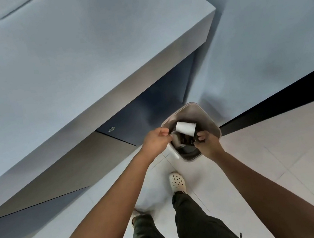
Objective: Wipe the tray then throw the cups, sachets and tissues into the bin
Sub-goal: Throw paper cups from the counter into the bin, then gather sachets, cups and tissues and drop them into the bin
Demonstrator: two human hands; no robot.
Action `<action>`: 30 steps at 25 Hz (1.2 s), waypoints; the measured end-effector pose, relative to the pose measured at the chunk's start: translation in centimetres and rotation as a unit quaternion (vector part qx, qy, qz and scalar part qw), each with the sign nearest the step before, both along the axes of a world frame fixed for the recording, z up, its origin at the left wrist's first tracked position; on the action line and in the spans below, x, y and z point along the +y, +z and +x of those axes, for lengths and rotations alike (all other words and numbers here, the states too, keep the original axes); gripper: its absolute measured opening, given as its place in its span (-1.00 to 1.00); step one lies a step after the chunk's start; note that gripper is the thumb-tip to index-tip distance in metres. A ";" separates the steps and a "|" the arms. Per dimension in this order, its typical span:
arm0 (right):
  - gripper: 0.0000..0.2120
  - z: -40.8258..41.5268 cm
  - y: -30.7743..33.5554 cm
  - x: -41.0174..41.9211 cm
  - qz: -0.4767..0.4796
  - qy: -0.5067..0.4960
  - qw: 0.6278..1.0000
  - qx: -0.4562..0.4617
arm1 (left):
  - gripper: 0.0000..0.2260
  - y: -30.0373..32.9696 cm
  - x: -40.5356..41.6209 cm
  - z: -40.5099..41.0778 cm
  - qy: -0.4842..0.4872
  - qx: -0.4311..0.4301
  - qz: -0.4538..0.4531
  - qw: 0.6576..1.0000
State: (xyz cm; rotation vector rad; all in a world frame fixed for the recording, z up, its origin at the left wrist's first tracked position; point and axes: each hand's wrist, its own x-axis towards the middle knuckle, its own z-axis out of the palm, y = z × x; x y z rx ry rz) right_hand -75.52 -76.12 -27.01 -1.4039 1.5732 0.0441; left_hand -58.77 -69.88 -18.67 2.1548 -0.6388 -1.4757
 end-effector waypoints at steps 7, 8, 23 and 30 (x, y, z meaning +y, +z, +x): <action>-0.68 5.9 11.5 -2.5 -0.216 -0.162 0.946 -0.180 | -0.77 9.2 2.1 4.4 -0.029 0.032 -0.147 0.988; -0.67 7.3 14.1 -2.8 -0.252 -0.171 0.928 -0.214 | -0.79 11.1 2.8 5.6 -0.028 0.032 -0.174 0.984; -0.73 33.1 26.7 15.3 -0.261 0.169 0.888 -0.340 | -0.84 22.9 26.8 28.1 0.295 -0.107 -0.287 0.905; -0.72 38.9 26.4 19.2 -0.269 0.229 0.895 -0.273 | -0.80 21.1 32.1 34.1 0.323 -0.179 -0.258 0.893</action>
